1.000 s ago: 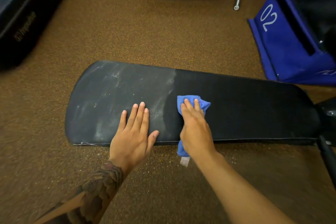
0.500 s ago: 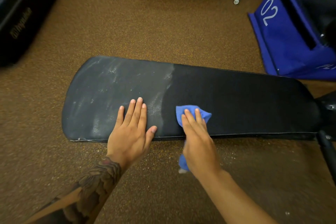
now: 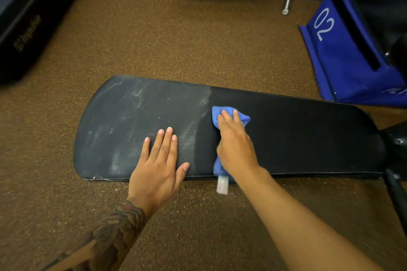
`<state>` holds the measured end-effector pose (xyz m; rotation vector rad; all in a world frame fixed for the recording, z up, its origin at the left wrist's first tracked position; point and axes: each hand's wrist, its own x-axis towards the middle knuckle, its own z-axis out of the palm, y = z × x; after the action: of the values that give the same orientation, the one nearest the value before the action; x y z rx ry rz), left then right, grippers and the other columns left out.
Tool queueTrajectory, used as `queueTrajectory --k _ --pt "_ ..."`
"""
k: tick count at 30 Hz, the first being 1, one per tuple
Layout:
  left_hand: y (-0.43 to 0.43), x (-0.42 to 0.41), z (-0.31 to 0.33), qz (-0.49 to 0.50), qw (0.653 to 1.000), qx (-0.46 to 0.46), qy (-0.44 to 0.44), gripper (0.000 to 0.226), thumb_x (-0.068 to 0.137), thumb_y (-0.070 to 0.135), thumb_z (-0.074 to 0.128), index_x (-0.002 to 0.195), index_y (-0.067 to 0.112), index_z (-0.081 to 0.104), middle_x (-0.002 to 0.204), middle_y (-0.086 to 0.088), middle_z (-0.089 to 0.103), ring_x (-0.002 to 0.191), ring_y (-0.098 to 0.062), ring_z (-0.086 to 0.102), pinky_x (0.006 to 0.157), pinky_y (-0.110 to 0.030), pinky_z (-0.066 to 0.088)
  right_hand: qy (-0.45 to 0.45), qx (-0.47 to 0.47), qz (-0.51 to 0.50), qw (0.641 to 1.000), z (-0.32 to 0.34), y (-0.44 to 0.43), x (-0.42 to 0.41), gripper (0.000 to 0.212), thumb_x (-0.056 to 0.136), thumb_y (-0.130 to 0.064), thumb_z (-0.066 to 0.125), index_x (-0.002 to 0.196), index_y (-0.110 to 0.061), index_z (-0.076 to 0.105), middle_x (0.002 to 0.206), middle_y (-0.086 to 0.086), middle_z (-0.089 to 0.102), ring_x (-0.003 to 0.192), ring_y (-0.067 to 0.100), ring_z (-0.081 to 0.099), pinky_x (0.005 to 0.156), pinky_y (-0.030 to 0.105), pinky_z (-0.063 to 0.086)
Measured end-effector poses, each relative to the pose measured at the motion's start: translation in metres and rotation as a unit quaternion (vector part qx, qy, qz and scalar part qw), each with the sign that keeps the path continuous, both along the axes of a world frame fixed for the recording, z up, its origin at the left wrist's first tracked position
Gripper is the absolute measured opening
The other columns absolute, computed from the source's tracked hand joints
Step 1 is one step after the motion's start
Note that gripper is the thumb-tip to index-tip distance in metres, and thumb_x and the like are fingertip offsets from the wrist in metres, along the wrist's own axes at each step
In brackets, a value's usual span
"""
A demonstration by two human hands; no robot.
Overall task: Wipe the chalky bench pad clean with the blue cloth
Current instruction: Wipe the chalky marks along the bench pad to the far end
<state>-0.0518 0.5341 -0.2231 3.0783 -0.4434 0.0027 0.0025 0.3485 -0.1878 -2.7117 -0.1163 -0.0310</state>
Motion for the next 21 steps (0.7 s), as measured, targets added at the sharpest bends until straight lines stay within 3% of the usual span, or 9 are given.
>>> queueTrajectory --k 2,4,7,11,15,19,21 --pt "0.0 0.0 0.0 0.001 1.0 0.001 0.0 0.07 0.1 0.049 0.014 0.145 -0.002 0.033 0.155 -0.019 0.026 0.146 -0.031 0.02 0.116 -0.053 0.019 0.03 0.013 -0.021 0.999 0.005 0.015 0.024 0.063 0.079 0.011 0.047 0.139 -0.002 0.034 0.153 0.01 0.025 0.144 0.029 0.008 0.115 0.041 0.02" --pt "0.0 0.0 0.0 0.003 1.0 0.005 0.002 0.07 0.1 0.049 0.013 0.146 -0.001 0.032 0.155 -0.019 0.025 0.146 -0.031 0.019 0.116 -0.053 0.019 0.029 0.01 -0.016 0.999 0.003 0.028 0.028 0.058 0.085 0.006 0.042 0.141 -0.004 0.03 0.154 0.009 0.02 0.144 0.028 0.003 0.117 0.039 0.012" --pt "0.001 0.0 0.0 -0.001 1.0 0.006 0.006 0.07 0.1 0.048 0.014 0.145 -0.002 0.033 0.155 -0.019 0.025 0.146 -0.031 0.019 0.116 -0.054 0.019 0.008 0.001 0.021 1.0 -0.006 0.025 -0.005 0.046 0.095 -0.013 0.039 0.14 -0.005 0.035 0.152 0.01 0.029 0.143 0.03 0.01 0.116 0.046 0.016" --pt "0.001 0.001 0.001 -0.004 1.0 0.001 0.008 0.07 0.1 0.048 0.014 0.144 -0.003 0.035 0.155 -0.02 0.027 0.145 -0.032 0.022 0.115 -0.054 0.02 0.013 -0.07 0.043 0.997 -0.006 -0.004 -0.054 0.051 0.096 -0.029 0.028 0.144 -0.014 0.031 0.154 0.001 0.026 0.143 0.029 0.014 0.111 0.047 0.024" --pt "0.001 0.0 0.001 -0.004 1.0 0.002 0.008 0.07 0.1 0.049 0.014 0.144 -0.002 0.035 0.155 -0.02 0.027 0.145 -0.032 0.021 0.115 -0.053 0.019 0.021 -0.095 0.051 0.994 -0.009 -0.002 -0.034 0.057 0.088 -0.01 0.045 0.143 -0.006 0.031 0.152 0.01 0.027 0.14 0.041 0.015 0.109 0.054 0.028" --pt "-0.001 0.0 0.001 0.001 1.0 0.011 0.003 0.07 0.1 0.048 0.013 0.145 -0.001 0.033 0.155 -0.019 0.026 0.145 -0.032 0.021 0.116 -0.053 0.018 0.037 -0.066 0.005 0.997 -0.002 0.018 0.0 0.069 0.084 -0.001 0.045 0.147 -0.004 0.015 0.157 0.009 0.008 0.142 0.038 -0.007 0.116 0.048 0.005" --pt "-0.001 0.001 0.001 0.002 1.0 0.011 0.002 0.07 0.1 0.048 0.015 0.145 -0.002 0.034 0.155 -0.019 0.027 0.145 -0.032 0.023 0.116 -0.053 0.017 0.025 -0.042 0.001 0.999 -0.002 0.021 0.001 0.068 0.084 0.002 0.043 0.146 -0.002 0.016 0.157 0.011 0.007 0.142 0.037 -0.008 0.116 0.048 0.005"
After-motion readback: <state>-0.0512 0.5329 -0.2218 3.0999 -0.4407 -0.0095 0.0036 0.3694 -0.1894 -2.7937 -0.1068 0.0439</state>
